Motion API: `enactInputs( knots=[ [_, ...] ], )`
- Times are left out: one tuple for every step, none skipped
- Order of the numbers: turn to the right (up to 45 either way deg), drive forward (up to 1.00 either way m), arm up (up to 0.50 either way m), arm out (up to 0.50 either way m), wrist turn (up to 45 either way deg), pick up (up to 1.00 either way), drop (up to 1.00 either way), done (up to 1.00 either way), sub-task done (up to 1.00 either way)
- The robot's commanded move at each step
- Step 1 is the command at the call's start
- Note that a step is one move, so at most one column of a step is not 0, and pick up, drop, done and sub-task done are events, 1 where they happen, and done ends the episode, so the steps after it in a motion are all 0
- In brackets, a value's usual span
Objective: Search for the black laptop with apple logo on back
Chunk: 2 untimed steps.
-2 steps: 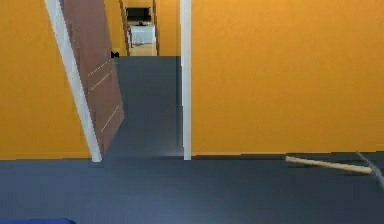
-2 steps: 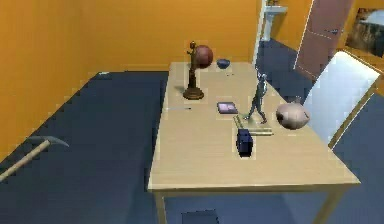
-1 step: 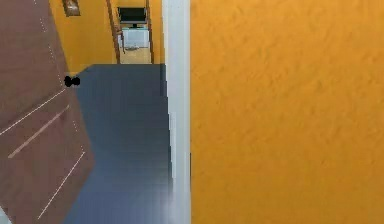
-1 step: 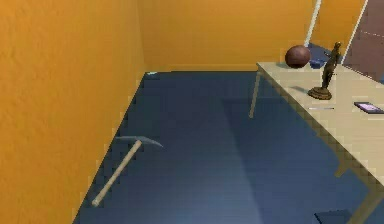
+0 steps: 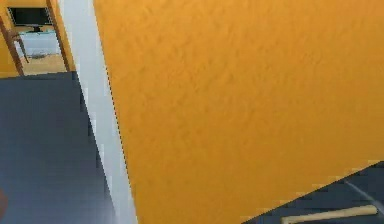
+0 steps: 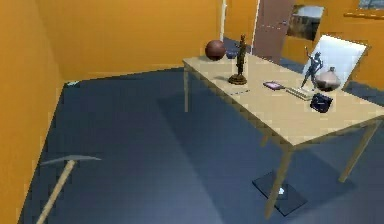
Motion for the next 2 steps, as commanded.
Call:
enactInputs(
  knots=[
    [0.0, 0.1, 0.0, 0.0, 0.0, 0.0, 0.0, 0.0, 0.0],
    [-45.0, 0.0, 0.0, 0.0, 0.0, 0.0, 0.0, 0.0, 0.0]
  ],
)
